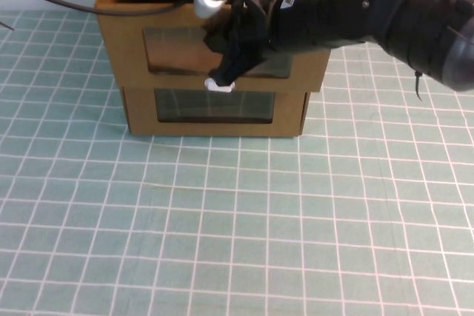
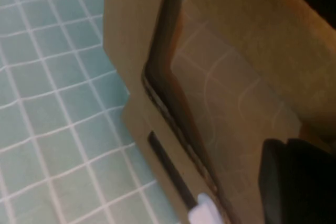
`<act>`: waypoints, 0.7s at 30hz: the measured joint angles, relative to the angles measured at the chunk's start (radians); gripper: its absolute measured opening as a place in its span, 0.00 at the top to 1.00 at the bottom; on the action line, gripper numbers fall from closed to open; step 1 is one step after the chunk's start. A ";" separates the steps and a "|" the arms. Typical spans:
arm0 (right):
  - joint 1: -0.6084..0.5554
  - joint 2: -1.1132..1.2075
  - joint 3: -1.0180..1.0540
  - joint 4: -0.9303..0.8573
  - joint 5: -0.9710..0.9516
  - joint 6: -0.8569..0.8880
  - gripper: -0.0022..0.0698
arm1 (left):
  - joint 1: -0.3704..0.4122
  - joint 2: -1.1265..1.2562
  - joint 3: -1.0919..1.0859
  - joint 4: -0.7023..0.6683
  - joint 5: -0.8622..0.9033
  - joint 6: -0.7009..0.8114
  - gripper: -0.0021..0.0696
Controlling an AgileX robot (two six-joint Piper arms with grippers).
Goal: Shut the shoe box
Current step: Close the shoe box with your right arm
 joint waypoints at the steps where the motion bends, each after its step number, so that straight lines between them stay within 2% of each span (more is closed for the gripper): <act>1: -0.005 0.015 -0.017 0.003 0.000 -0.003 0.99 | 0.000 0.000 0.000 0.000 0.000 0.002 0.98; 9: -0.026 0.111 -0.152 0.027 0.005 -0.006 0.99 | 0.000 0.000 0.000 0.000 0.000 0.010 0.98; 19: -0.031 0.127 -0.181 0.075 0.043 0.004 0.99 | 0.000 0.000 0.000 0.000 0.000 0.016 0.98; 21: -0.037 0.127 -0.185 0.126 0.066 -0.044 0.99 | 0.000 0.000 0.000 0.000 0.002 0.016 0.98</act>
